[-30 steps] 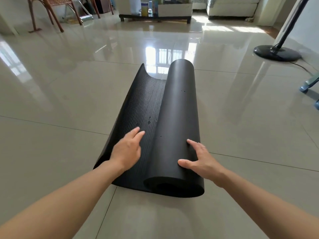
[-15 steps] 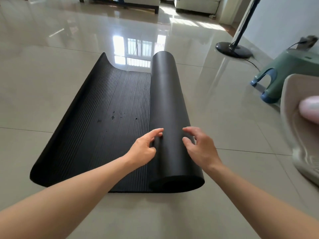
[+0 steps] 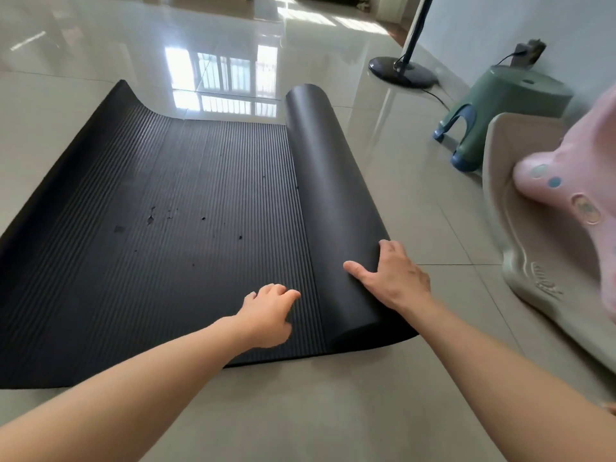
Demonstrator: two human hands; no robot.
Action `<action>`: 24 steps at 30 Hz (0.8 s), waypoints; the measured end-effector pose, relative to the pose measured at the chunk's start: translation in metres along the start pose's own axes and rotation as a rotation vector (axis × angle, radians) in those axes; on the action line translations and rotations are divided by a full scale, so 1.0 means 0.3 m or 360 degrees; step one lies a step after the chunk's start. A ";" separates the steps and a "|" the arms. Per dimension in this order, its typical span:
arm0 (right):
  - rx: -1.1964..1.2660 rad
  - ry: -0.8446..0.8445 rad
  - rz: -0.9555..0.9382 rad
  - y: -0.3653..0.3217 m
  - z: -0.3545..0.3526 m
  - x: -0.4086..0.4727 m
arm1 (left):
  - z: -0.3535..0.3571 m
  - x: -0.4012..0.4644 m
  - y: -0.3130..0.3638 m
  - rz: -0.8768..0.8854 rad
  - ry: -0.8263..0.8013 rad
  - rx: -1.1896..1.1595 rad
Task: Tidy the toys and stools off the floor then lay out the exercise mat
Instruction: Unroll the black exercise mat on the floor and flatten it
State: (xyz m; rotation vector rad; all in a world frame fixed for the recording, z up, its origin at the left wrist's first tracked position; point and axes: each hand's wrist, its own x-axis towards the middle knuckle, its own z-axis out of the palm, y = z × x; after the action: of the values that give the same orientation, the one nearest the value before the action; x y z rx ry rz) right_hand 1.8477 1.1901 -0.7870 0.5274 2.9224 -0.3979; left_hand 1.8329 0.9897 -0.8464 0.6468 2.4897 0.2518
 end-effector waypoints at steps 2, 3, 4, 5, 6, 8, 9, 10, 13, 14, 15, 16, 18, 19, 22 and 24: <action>0.0208 -0.0115 0.0190 0.066 0.002 0.023 | 0.060 -0.008 -0.006 0.0036 -0.0156 0.0344; 0.0353 -0.0166 0.0235 0.092 -0.001 0.035 | 0.085 -0.010 -0.016 0.0024 -0.0204 0.0456; 0.0501 -0.0227 0.0259 0.117 -0.004 0.045 | 0.111 -0.011 -0.024 0.0001 -0.0250 0.0542; 0.0619 -0.0288 0.0263 0.136 -0.007 0.054 | 0.134 -0.011 -0.032 -0.0029 -0.0287 0.0615; 0.0676 -0.0343 0.0247 0.144 -0.010 0.058 | 0.154 -0.011 -0.045 -0.0046 -0.0296 0.0681; 0.0640 -0.0435 0.0205 0.144 -0.006 0.064 | 0.178 -0.014 -0.069 -0.0027 -0.0262 0.0792; 0.0602 -0.0467 0.0202 0.139 -0.004 0.065 | 0.181 -0.017 -0.078 -0.0002 -0.0239 0.0832; 0.0576 -0.0482 0.0203 0.130 -0.001 0.068 | 0.176 -0.020 -0.082 0.0031 -0.0224 0.0869; 0.0528 -0.0401 0.0195 0.104 0.009 0.073 | 0.142 -0.034 -0.079 0.0122 -0.0205 0.0934; 0.0516 -0.0367 0.0181 0.100 0.010 0.070 | 0.132 -0.036 -0.073 0.0117 -0.0190 0.0920; 0.0506 -0.0331 0.0157 0.092 0.010 0.065 | 0.120 -0.040 -0.075 0.0103 -0.0162 0.0900; 0.0491 -0.0297 0.0135 0.089 0.007 0.059 | 0.110 -0.042 -0.075 0.0101 -0.0130 0.0880; 0.0484 -0.0248 0.0089 0.076 0.009 0.051 | 0.091 -0.054 -0.092 0.0112 -0.0072 0.0845; 0.0511 -0.0242 0.0080 0.071 0.009 0.045 | 0.084 -0.062 -0.103 0.0121 -0.0048 0.0833; 0.0664 -0.0251 0.0032 0.028 0.021 0.009 | 0.071 -0.115 -0.176 0.0072 -0.0010 0.0828; 0.0740 -0.0265 0.0012 -0.008 0.032 -0.020 | 0.065 -0.157 -0.237 0.0049 0.0021 0.0846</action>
State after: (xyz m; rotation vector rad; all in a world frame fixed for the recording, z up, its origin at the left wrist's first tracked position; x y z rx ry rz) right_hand 1.8532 1.1833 -0.7945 0.5278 2.6621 -1.0765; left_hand 1.8503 0.9054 -0.8626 0.8912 2.5686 -0.4125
